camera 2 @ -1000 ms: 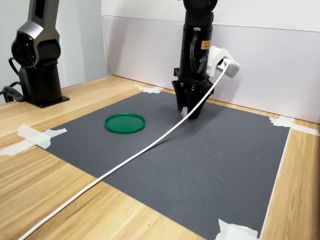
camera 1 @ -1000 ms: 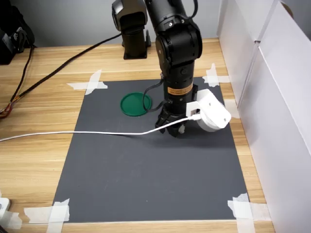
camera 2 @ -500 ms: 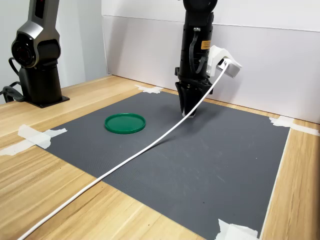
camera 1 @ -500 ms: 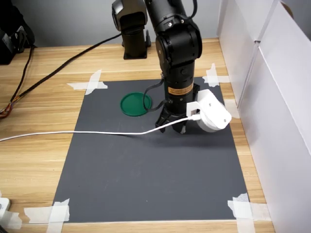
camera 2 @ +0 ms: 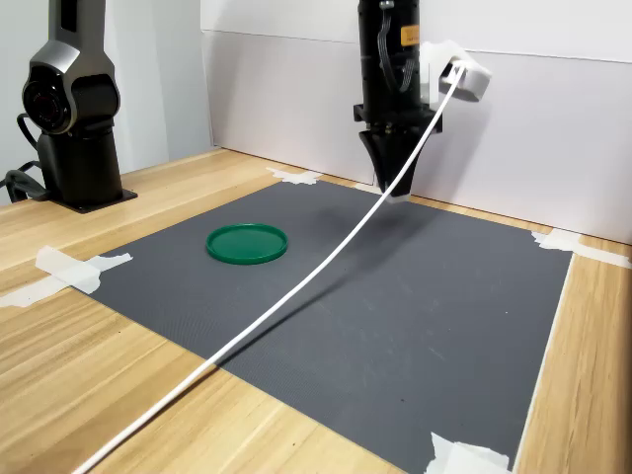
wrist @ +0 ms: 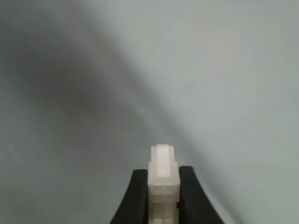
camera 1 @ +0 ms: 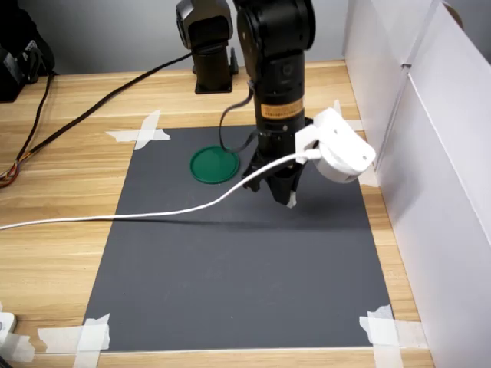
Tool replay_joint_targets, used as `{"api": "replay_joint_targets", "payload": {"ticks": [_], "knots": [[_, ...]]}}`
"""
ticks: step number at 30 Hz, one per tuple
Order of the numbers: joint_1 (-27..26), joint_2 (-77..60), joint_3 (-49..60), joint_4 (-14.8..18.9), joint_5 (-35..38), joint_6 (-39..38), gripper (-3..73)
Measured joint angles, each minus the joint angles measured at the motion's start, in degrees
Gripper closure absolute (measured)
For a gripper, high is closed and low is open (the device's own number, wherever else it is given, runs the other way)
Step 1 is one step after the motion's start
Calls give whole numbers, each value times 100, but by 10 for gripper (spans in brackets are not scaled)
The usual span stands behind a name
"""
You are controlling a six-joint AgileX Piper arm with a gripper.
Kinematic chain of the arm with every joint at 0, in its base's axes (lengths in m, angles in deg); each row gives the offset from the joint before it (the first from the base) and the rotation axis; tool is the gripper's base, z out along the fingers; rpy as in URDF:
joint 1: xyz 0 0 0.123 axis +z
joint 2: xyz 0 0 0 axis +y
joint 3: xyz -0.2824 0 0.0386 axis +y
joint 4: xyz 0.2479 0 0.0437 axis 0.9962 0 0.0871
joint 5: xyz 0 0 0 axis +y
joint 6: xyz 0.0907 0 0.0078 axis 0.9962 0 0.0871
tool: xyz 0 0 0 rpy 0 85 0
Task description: Grasp a white terminal and put it in the green lid.
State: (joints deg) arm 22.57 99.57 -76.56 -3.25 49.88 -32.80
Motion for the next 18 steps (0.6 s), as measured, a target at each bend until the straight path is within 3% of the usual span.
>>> {"api": "replay_joint_targets", "payload": {"ticks": [5, 18], "knots": [[-124, -484, 194, 80, 55, -135, 587], [-1252, -1668, 1495, 565, 356, -1383, 588]]}}
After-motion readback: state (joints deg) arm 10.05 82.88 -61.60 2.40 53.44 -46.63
